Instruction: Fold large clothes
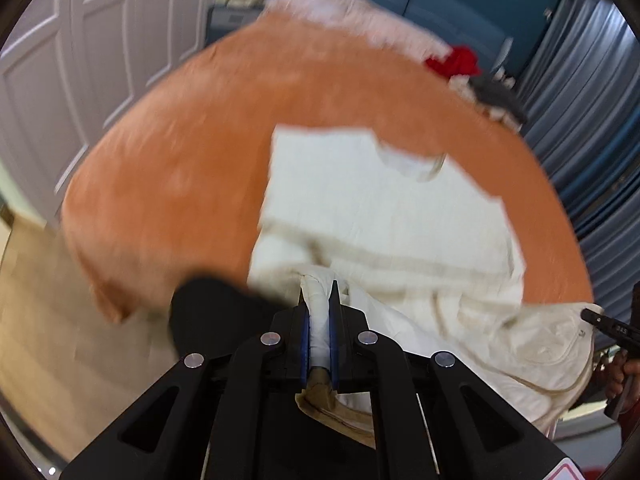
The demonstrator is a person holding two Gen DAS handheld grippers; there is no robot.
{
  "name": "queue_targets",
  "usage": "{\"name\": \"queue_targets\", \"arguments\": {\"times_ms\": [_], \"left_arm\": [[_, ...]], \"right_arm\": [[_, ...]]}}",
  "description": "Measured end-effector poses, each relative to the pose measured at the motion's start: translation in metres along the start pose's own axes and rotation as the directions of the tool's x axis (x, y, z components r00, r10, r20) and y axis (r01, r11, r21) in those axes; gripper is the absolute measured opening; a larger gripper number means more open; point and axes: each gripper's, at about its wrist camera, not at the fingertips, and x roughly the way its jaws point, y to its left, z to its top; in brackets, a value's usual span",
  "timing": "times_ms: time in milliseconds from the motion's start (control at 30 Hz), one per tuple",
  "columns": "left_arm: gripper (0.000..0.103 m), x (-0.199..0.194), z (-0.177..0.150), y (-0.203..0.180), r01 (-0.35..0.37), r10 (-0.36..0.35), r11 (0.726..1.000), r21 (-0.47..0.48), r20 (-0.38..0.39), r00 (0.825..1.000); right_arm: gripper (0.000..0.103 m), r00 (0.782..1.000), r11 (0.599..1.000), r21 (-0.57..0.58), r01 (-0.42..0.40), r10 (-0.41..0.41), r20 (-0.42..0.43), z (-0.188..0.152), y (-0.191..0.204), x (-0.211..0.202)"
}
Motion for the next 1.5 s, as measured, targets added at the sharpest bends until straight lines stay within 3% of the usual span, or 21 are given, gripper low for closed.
{"name": "queue_targets", "arguments": {"times_ms": [133,300,467,600,667,733,800,867,1000,1133,1233,1367,1400,1433,1500], "left_arm": [[0.005,0.027,0.050,-0.011,-0.016,0.013,0.999,0.031,0.091,0.996],[0.006,0.072,0.096,-0.006,-0.022,0.023,1.000,-0.008,0.121,0.992],[0.015,0.116,0.118,-0.003,-0.094,0.095,0.995,-0.022,0.102,0.990],[0.018,0.121,0.133,0.010,-0.055,0.063,0.994,-0.094,0.088,0.994],[0.029,0.112,0.139,0.015,-0.032,0.045,0.993,-0.114,0.116,0.992],[0.058,0.085,0.143,0.019,-0.081,0.106,0.991,-0.106,0.250,0.963],[0.068,0.066,0.149,0.023,-0.087,0.114,0.991,-0.101,0.310,0.944],[0.068,0.063,0.155,0.028,-0.092,0.119,0.991,-0.101,0.306,0.945],[0.068,0.089,0.156,0.033,-0.076,0.093,0.993,-0.086,0.215,0.972],[0.068,0.142,0.152,0.028,-0.045,0.049,0.997,-0.055,0.082,0.995],[0.068,0.175,0.149,0.031,-0.047,0.048,0.997,-0.066,0.015,0.999],[0.066,0.195,0.151,0.032,-0.026,0.025,0.995,-0.099,-0.015,1.000],[0.061,0.198,0.152,0.032,-0.021,0.018,0.994,-0.104,-0.021,1.000],[0.048,0.201,0.153,0.031,-0.010,0.007,0.995,-0.103,-0.027,1.000],[0.029,0.204,0.155,0.029,-0.010,0.006,0.996,-0.091,-0.038,0.999]], "right_arm": [[0.004,0.993,0.999,0.040,-0.009,0.005,0.119,0.054,0.001,0.023],[0.005,0.981,0.996,0.090,0.013,-0.030,0.192,0.101,-0.004,0.065],[0.012,0.973,0.985,0.174,-0.013,-0.028,0.231,0.125,-0.009,0.092],[0.023,0.958,0.969,0.225,-0.104,0.036,0.286,0.130,-0.012,0.087],[0.034,0.947,0.965,0.228,-0.130,0.052,0.318,0.129,-0.013,0.080],[0.046,0.933,0.969,0.212,-0.130,0.047,0.356,0.128,-0.011,0.071],[0.048,0.925,0.976,0.188,-0.108,0.029,0.379,0.129,-0.008,0.065],[0.058,0.926,0.985,0.159,-0.063,-0.001,0.377,0.130,-0.005,0.066],[0.059,0.944,0.991,0.135,0.000,-0.045,0.328,0.131,-0.005,0.087],[0.062,0.955,0.993,0.067,0.099,-0.114,0.274,0.134,-0.005,0.116],[0.062,0.961,0.988,0.022,0.152,-0.153,0.230,0.141,-0.005,0.140],[0.062,0.967,0.986,0.014,0.167,-0.166,0.191,0.148,-0.010,0.162],[0.062,0.971,0.987,0.015,0.158,-0.158,0.180,0.151,-0.012,0.168],[0.061,0.974,0.989,0.016,0.150,-0.150,0.169,0.152,-0.013,0.173],[0.040,0.980,0.990,0.010,0.141,-0.141,0.143,0.155,-0.014,0.181]]}}
